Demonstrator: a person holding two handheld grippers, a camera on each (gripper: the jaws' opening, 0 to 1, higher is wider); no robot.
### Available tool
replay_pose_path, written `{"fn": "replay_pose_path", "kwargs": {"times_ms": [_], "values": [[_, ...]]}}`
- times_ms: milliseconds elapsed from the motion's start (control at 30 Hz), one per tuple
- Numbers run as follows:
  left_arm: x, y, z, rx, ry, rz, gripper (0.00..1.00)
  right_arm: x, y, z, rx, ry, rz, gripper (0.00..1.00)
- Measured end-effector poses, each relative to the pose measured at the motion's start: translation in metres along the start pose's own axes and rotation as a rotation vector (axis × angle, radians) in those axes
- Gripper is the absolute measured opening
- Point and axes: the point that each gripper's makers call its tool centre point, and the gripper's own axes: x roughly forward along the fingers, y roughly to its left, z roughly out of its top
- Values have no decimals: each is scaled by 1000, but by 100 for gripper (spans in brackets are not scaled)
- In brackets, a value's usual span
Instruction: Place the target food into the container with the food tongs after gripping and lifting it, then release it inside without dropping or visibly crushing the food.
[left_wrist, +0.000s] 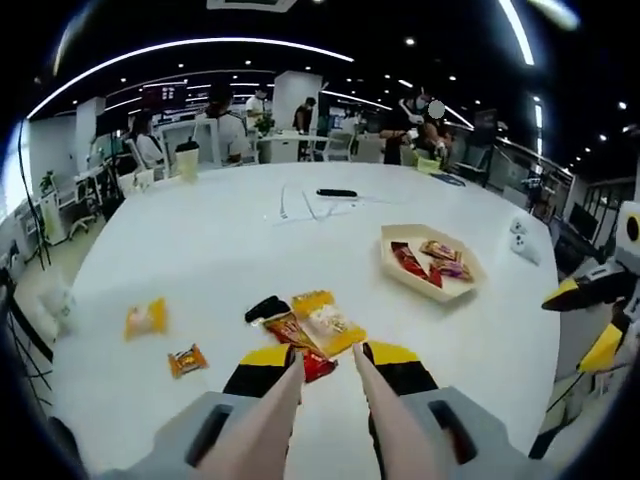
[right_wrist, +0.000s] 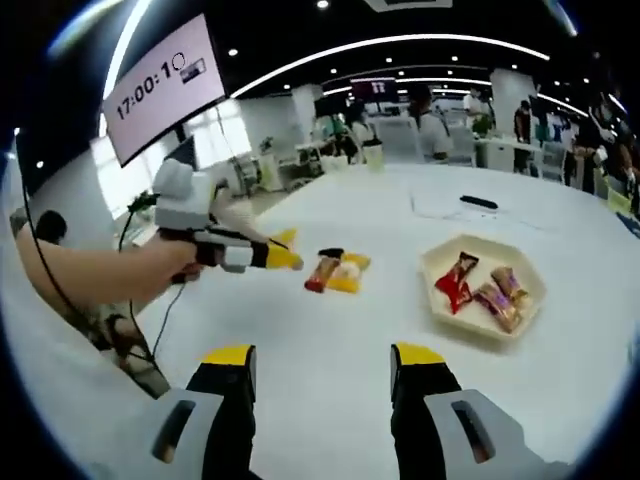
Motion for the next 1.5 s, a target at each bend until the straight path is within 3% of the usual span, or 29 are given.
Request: {"fn": "replay_pose_path", "kwargs": {"times_ms": [233, 400, 733, 1067, 1500], "values": [[3, 2, 1, -38, -5, 19, 26, 2, -11, 5, -12, 7, 4, 54], [1, -2, -3, -21, 9, 24, 26, 4, -26, 8, 13, -7, -4, 54], [8, 6, -7, -61, 22, 45, 27, 15, -28, 10, 28, -3, 30, 54], [31, 9, -2, -89, 34, 90, 27, 16, -43, 7, 93, 7, 32, 53], [65, 29, -7, -107, 53, 190, 27, 22, -31, -2, 98, 99, 75, 52]]}}
